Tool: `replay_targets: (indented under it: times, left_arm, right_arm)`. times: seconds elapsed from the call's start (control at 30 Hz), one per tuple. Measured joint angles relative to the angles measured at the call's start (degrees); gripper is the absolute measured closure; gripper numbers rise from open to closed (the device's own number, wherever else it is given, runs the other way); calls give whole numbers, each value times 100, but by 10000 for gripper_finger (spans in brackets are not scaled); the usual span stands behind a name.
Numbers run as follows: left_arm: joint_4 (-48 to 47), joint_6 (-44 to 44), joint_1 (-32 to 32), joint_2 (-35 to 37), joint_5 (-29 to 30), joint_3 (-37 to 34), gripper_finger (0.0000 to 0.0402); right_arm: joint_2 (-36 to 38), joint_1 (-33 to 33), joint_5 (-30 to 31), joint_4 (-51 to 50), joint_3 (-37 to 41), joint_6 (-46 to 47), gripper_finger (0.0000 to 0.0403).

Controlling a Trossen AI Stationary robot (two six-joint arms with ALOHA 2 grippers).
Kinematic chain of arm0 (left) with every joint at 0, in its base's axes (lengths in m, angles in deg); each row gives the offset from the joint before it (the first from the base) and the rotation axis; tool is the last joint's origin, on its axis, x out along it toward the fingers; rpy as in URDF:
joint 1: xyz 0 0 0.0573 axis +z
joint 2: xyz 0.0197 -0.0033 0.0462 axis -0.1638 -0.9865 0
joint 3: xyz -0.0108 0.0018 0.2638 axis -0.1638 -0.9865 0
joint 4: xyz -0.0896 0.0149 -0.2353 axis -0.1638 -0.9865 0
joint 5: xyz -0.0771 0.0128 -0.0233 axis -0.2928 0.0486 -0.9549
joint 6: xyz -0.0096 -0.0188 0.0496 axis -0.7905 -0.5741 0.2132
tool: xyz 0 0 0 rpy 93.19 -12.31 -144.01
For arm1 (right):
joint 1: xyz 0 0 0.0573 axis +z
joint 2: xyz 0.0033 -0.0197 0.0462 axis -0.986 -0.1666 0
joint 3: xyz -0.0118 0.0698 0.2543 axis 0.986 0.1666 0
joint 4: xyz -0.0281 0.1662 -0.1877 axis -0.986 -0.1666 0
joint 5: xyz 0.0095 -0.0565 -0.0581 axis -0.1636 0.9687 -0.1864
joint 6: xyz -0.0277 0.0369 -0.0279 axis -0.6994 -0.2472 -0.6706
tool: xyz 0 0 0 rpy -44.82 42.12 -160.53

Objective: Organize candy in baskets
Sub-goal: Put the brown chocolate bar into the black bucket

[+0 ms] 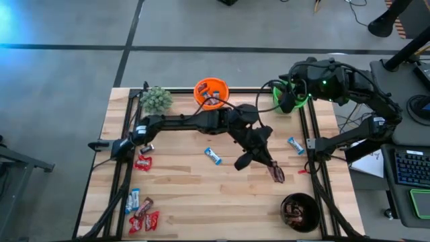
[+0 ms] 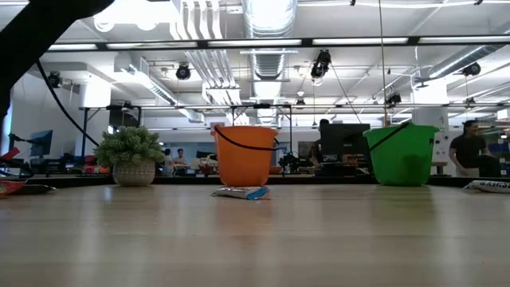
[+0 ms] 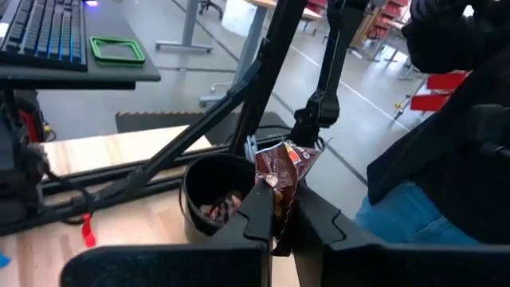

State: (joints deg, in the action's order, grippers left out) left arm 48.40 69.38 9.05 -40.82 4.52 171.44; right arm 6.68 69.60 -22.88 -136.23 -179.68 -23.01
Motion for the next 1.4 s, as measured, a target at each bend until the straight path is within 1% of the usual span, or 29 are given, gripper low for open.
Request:
replay_targets:
  times: [0.07,0.23,0.33,0.43,0.53,0.57,0.63,0.73,0.8,0.9,1.2,1.3,1.4]
  left_arm:
    - [275,-63,-29,-92,-8,4,400]
    - [631,-181,-106,-147,-12,9,400]
    - [643,-246,-130,-172,-12,15,400]
    - [622,-256,-130,-174,5,15,400]
    - [640,-259,-105,-174,14,15,400]
    - [623,-259,-96,-174,53,15,400]
    - [595,-234,-78,-174,163,15,400]
    - [600,-130,-23,-172,205,15,400]
    - [606,-128,37,-172,211,15,400]
    - [646,-124,139,-172,217,15,400]
    - [726,-126,440,-92,215,74,400]
    - [742,-126,540,-76,206,79,400]
    - [708,-146,653,-75,173,79,400]
  right_arm:
    - [-23,0,0,-19,-2,55,261]
    - [-58,0,9,-92,2,123,252]
    - [-58,1,201,-227,-29,36,245]
    - [-60,0,425,-831,-180,249,239]
    - [-60,0,389,-1599,-390,842,234]
    - [-58,2,273,-1831,-462,1055,234]
    - [-37,2,-212,-2032,-558,1418,232]
    - [118,2,-1358,-1827,-553,1797,230]
    - [184,7,-1902,-1789,-562,1981,227]
    - [205,7,-2132,-2029,-549,2158,225]
    - [281,42,-3030,-2019,-322,2390,225]
    - [304,164,-3188,-2020,-142,2473,225]
    - [323,302,-3206,-2025,14,2485,225]
